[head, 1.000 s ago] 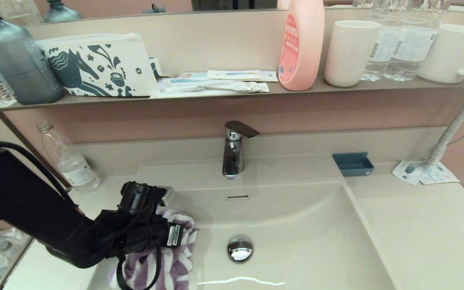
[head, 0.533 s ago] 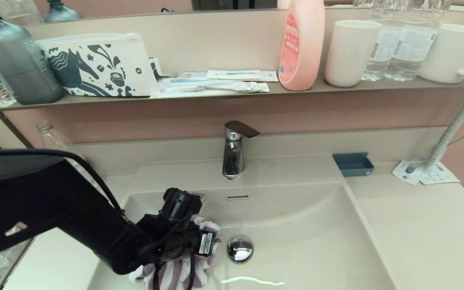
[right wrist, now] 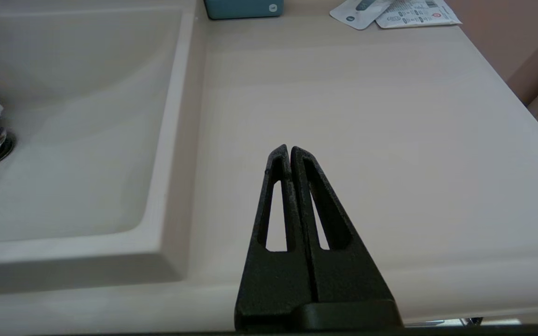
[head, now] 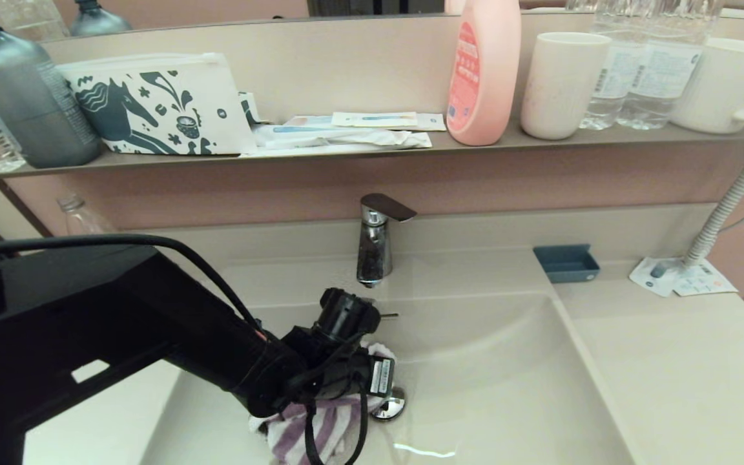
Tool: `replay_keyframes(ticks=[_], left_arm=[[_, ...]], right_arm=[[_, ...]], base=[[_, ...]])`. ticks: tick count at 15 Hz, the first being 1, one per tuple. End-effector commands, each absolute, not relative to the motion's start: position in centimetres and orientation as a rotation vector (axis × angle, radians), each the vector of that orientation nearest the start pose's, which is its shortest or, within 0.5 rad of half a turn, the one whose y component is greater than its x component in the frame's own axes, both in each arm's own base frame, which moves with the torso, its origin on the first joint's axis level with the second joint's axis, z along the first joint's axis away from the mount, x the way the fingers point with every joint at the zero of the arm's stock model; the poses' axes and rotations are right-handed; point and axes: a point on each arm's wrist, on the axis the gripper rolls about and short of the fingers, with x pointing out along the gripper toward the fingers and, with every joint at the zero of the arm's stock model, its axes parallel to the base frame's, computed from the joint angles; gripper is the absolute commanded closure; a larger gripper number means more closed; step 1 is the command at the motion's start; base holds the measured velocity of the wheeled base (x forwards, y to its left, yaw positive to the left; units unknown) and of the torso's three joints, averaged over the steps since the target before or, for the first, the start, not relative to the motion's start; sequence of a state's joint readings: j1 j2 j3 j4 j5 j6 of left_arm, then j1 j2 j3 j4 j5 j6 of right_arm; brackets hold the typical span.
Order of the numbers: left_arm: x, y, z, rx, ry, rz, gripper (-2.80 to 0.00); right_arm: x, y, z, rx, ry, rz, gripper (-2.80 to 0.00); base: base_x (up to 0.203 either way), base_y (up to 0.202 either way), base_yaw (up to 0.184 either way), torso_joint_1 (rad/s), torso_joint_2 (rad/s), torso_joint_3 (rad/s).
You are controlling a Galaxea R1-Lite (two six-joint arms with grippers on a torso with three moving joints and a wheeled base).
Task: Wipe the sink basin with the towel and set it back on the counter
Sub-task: Wipe the sink
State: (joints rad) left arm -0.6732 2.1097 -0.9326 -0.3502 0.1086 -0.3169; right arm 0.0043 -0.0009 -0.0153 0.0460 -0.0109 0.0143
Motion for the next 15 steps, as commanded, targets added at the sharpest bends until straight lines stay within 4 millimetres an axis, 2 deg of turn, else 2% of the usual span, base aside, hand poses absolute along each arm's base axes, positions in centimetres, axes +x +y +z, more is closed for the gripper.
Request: replay_keyframes(ticks=[1,4,6,10,15], left_arm=[[28.5,-23.6,4.8,0.018,0.829,-0.399,0.00],[29.1,-25.6,5.1,-0.017,0.792,-0.354,0.00],[28.8,-27.1,4.6,-0.010,0.806,-0.350,0.00],[28.8,-29.3,4.8,-0.006,0.783,-0.375,0.00],[28.4,-32.0,7.0,-0.059,0.803,-0.379,0.00]], right_arm=[[-2.4,0.0,7.5,0.014,0.031,-0.006,0.00],[-2.4,0.0,7.5,0.014,0.031,-0.006,0.00],[-2.4,0.0,7.5,0.014,0.031,-0.006,0.00],[-2.4,0.0,7.5,0.014,0.031,-0.006,0.00],[-2.4,0.0,7.5,0.015,0.031,-0.006,0.00]], base=[[0.000,0.000,0.000,0.000,0.00,0.000],[0.000,0.000,0.000,0.000,0.00,0.000],[0.000,0.000,0.000,0.000,0.00,0.000],[0.000,0.000,0.000,0.000,0.00,0.000],[0.000,0.000,0.000,0.000,0.00,0.000]])
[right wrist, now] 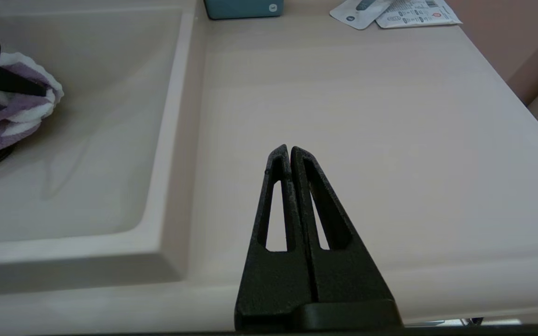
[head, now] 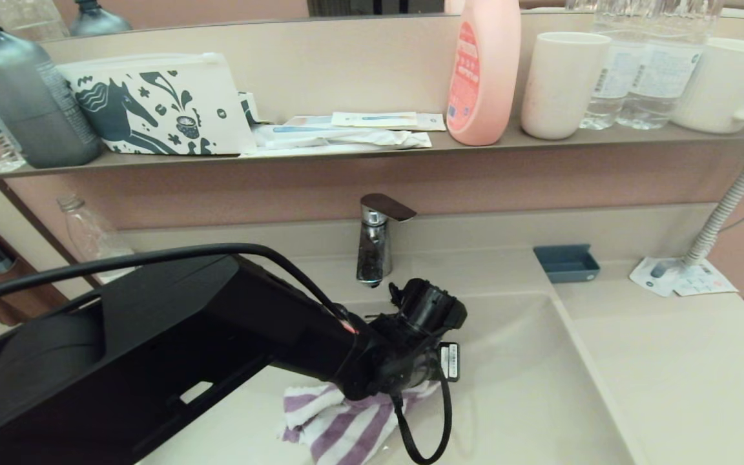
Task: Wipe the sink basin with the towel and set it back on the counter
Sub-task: Wipe the sink
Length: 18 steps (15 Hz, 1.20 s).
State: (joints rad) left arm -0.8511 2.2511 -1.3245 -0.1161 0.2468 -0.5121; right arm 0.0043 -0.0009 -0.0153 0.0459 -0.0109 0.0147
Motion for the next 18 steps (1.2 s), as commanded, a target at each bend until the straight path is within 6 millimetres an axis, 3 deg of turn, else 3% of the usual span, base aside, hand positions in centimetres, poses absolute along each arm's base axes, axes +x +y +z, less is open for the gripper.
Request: replay_keyframes(ticks=[1,5,10,15,18], left_arm=[[27.7,-32.5,7.5,-0.074,0.833,-0.374,0.00],[24.3,-34.2,8.7,-0.098,0.897,-0.398,0.00],[23.6,-34.4,8.8,-0.173,1.056,-0.311,0.00],[23.7,-36.3,10.8,-0.279,1.156,-0.183,0.00],[21.3,-38.2,10.6,-0.232,1.254,-0.152,0.00]], right_arm=[[-2.4,0.0,7.5,0.015,0.031,-0.006,0.00],[-2.4,0.0,7.5,0.014,0.031,-0.006,0.00],[-2.4,0.0,7.5,0.014,0.031,-0.006,0.00],[-2.4,0.0,7.5,0.015,0.031,-0.006,0.00],[-2.4,0.0,7.5,0.015,0.030,-0.006,0.00]], base=[[0.000,0.000,0.000,0.000,0.00,0.000],[0.000,0.000,0.000,0.000,0.00,0.000],[0.000,0.000,0.000,0.000,0.00,0.000],[0.000,0.000,0.000,0.000,0.00,0.000],[0.000,0.000,0.000,0.000,0.00,0.000]])
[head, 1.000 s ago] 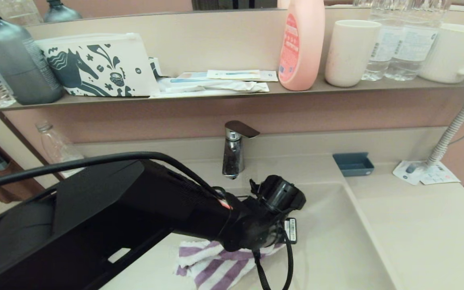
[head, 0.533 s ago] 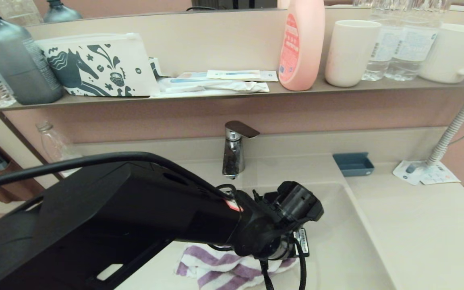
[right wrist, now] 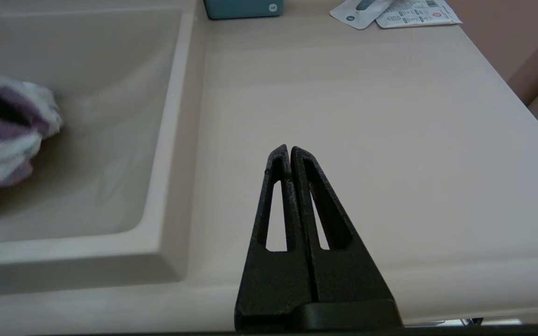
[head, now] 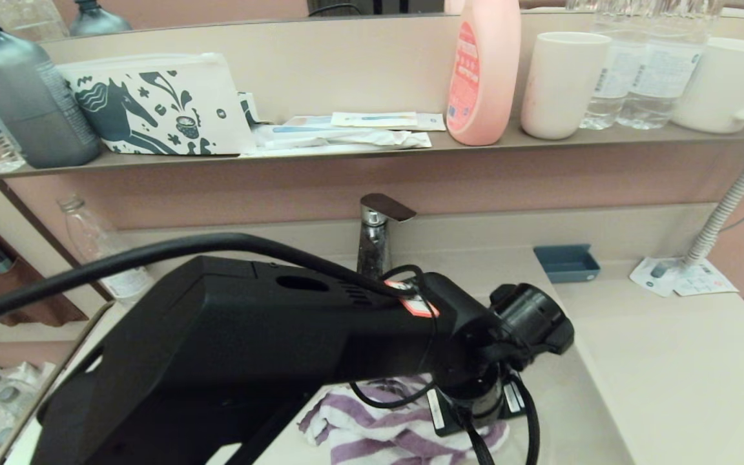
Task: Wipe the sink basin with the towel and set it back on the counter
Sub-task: Wipe the sink
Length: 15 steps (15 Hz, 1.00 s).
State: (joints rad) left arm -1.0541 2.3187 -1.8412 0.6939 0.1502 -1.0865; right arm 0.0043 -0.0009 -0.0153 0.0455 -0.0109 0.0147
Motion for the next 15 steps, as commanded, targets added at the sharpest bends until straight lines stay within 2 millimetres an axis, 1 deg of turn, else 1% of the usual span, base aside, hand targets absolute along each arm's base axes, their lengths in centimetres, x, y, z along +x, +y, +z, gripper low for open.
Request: replay_keyframes(ticks=[1,3,5,7,8,10,12,13,15], left_arm=[[20.8,-38.4,10.5,-0.226,1.259,-0.159,0.00],[19.4,-38.8,11.0,-0.228,1.264,-0.176,0.00],[18.3,-38.7,11.8,-0.230,1.301,-0.216,0.00],[17.4,-38.2,11.6,-0.210,1.362,-0.236,0.00],[17.3,-38.0,11.1,-0.196,1.375,-0.224,0.00],[18.2,-36.9,10.4,-0.190,1.399,-0.184,0.00],[19.3,-35.8,11.6,-0.246,1.437,-0.203,0.00],[19.5,-35.5,11.8,-0.255,1.451,-0.212,0.00],[19.4,-35.1,11.0,-0.222,1.477,-0.212,0.00]], right_arm=[[-2.4,0.0,7.5,0.015,0.031,-0.006,0.00],[-2.4,0.0,7.5,0.015,0.031,-0.006,0.00],[-2.4,0.0,7.5,0.015,0.031,-0.006,0.00],[-2.4,0.0,7.5,0.014,0.031,-0.006,0.00],[-2.4,0.0,7.5,0.015,0.031,-0.006,0.00],[-2.4,0.0,7.5,0.014,0.031,-0.006,0.00],[-2.4,0.0,7.5,0.014,0.031,-0.006,0.00],[-2.4,0.0,7.5,0.015,0.031,-0.006,0.00],[-2.4,0.0,7.5,0.015,0.030,-0.006,0.00]], base=[[0.000,0.000,0.000,0.000,0.00,0.000],[0.000,0.000,0.000,0.000,0.00,0.000],[0.000,0.000,0.000,0.000,0.00,0.000],[0.000,0.000,0.000,0.000,0.00,0.000],[0.000,0.000,0.000,0.000,0.00,0.000],[0.000,0.000,0.000,0.000,0.00,0.000],[0.000,0.000,0.000,0.000,0.00,0.000],[0.000,0.000,0.000,0.000,0.00,0.000],[0.000,0.000,0.000,0.000,0.00,0.000]])
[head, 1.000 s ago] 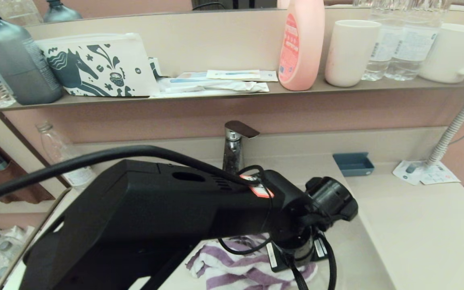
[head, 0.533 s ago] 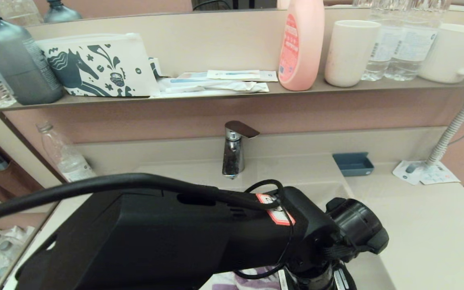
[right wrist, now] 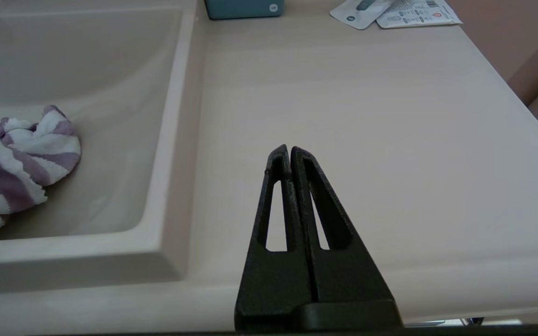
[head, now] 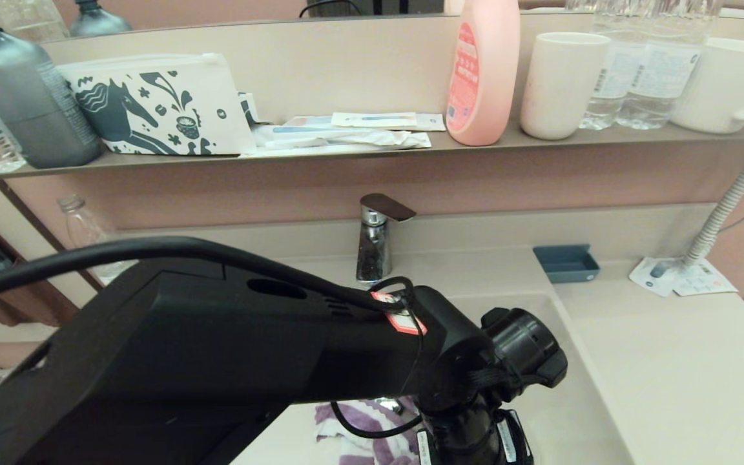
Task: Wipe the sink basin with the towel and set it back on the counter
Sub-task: Wipe the sink
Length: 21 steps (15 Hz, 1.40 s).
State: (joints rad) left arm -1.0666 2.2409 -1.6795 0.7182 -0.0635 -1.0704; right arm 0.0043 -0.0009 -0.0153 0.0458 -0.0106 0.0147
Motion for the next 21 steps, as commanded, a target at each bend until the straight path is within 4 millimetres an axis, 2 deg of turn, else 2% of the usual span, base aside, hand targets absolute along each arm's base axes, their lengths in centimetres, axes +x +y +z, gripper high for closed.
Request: replay_keyframes(ticks=[1,5,9,11,13,16,21], left_arm=[[19.2,-34.9,10.3,-0.209,1.490,-0.207,0.00],[19.0,-33.8,6.8,-0.196,1.390,-0.236,0.00],[19.7,-31.8,6.2,-0.206,1.356,-0.240,0.00],[19.9,-30.7,5.2,-0.201,1.364,-0.220,0.00],[20.5,-28.8,3.8,-0.197,1.348,-0.217,0.00],[21.6,-24.7,2.8,-0.167,1.356,-0.165,0.00],[20.6,-19.9,3.0,-0.149,1.394,-0.087,0.00]], right_arm=[[-2.4,0.0,7.5,0.014,0.031,-0.006,0.00],[-2.4,0.0,7.5,0.014,0.031,-0.006,0.00],[-2.4,0.0,7.5,0.014,0.031,-0.006,0.00],[-2.4,0.0,7.5,0.015,0.031,-0.006,0.00],[-2.4,0.0,7.5,0.015,0.031,-0.006,0.00],[-2.4,0.0,7.5,0.014,0.031,-0.006,0.00],[-2.4,0.0,7.5,0.014,0.031,-0.006,0.00]], base=[[0.000,0.000,0.000,0.000,0.00,0.000],[0.000,0.000,0.000,0.000,0.00,0.000],[0.000,0.000,0.000,0.000,0.00,0.000],[0.000,0.000,0.000,0.000,0.00,0.000],[0.000,0.000,0.000,0.000,0.00,0.000],[0.000,0.000,0.000,0.000,0.00,0.000],[0.000,0.000,0.000,0.000,0.00,0.000]])
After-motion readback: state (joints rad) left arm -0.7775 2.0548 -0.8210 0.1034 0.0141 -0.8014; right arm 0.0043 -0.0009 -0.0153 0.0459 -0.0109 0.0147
